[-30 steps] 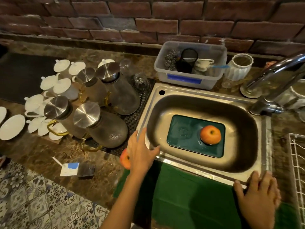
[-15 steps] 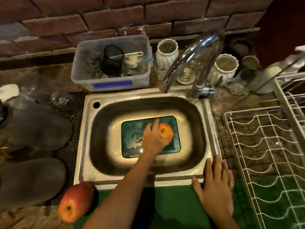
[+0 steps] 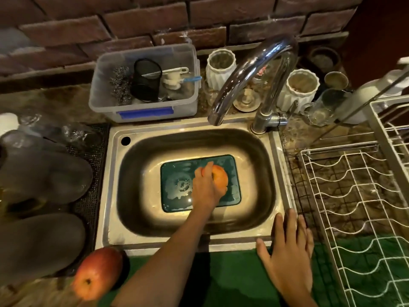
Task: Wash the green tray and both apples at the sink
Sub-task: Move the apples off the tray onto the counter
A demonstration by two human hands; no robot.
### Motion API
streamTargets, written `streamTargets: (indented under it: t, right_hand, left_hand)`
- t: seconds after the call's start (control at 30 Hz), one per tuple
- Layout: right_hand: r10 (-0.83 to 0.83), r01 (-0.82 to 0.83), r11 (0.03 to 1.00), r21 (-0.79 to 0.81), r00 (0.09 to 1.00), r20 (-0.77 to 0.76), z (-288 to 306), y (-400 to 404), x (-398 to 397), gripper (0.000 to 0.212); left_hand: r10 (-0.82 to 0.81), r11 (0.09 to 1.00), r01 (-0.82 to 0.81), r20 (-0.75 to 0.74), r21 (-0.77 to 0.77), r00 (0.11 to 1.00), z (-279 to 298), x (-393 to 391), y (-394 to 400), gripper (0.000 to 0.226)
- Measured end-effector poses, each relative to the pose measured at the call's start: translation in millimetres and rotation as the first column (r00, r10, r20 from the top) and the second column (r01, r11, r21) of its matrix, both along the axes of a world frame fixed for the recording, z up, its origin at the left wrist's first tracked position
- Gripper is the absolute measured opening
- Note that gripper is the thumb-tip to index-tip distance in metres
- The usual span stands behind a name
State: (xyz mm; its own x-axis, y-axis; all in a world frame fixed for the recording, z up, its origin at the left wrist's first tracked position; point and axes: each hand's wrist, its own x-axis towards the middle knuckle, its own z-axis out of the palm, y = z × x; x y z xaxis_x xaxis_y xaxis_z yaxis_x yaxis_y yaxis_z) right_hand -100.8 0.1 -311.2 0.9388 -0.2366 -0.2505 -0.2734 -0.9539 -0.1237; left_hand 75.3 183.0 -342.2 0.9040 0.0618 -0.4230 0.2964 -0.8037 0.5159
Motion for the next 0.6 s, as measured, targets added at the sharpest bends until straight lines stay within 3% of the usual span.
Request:
streamTargets:
  t: [0.17, 0.37, 0.53, 0.6]
  right_hand:
    - [-0.013, 0.013, 1.000, 0.003, 1.000, -0.013, 2, 2, 1, 0.086]
    - [-0.048, 0.041, 0.997, -0.065, 0.993, -0.111, 3, 6, 5, 0.080]
    - [-0.023, 0.026, 1.000, -0.017, 0.991, 0.133, 6, 15, -5, 0.068]
    - [-0.012, 0.013, 1.000, -0.003, 0.991, 0.135, 13, 21, -8, 0.064]
  left_hand:
    - [0.107, 0.993, -0.096, 0.163, -0.070, 0.981, 54, -38, 29, 0.097]
    - [0.290, 0.954, -0.259, 0.239, -0.154, 0.927, 126, -130, 89, 0.093]
    - [0.422, 0.907, -0.405, 0.210, -0.118, 0.882, 139, -237, 141, 0.097]
    - [0.501, 0.865, -0.494, 0.197, -0.084, 0.843, 136, -272, 161, 0.096]
